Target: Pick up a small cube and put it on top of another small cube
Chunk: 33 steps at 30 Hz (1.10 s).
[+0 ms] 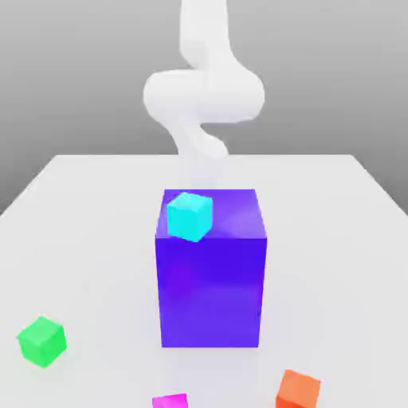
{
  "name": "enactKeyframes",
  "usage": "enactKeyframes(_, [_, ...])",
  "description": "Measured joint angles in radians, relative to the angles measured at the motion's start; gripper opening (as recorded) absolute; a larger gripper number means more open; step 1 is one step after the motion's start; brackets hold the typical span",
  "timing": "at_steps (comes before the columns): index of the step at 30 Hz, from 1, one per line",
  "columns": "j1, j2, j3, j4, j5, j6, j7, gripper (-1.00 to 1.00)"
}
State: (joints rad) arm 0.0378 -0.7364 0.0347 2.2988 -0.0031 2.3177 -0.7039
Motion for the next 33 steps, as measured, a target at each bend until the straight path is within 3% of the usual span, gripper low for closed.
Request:
enactKeyframes(11, [0.152, 0.278, 0.159, -0.005, 0.024, 0.080, 0.454, 0.00])
enactKeyframes(20, [0.239, 0.507, 0.265, -0.009, 0.098, 0.144, 0.858, 0.00])
enactKeyframes(33, [0.246, 0.846, 0.292, -0.017, 0.231, 0.231, 1.462, 0.00])
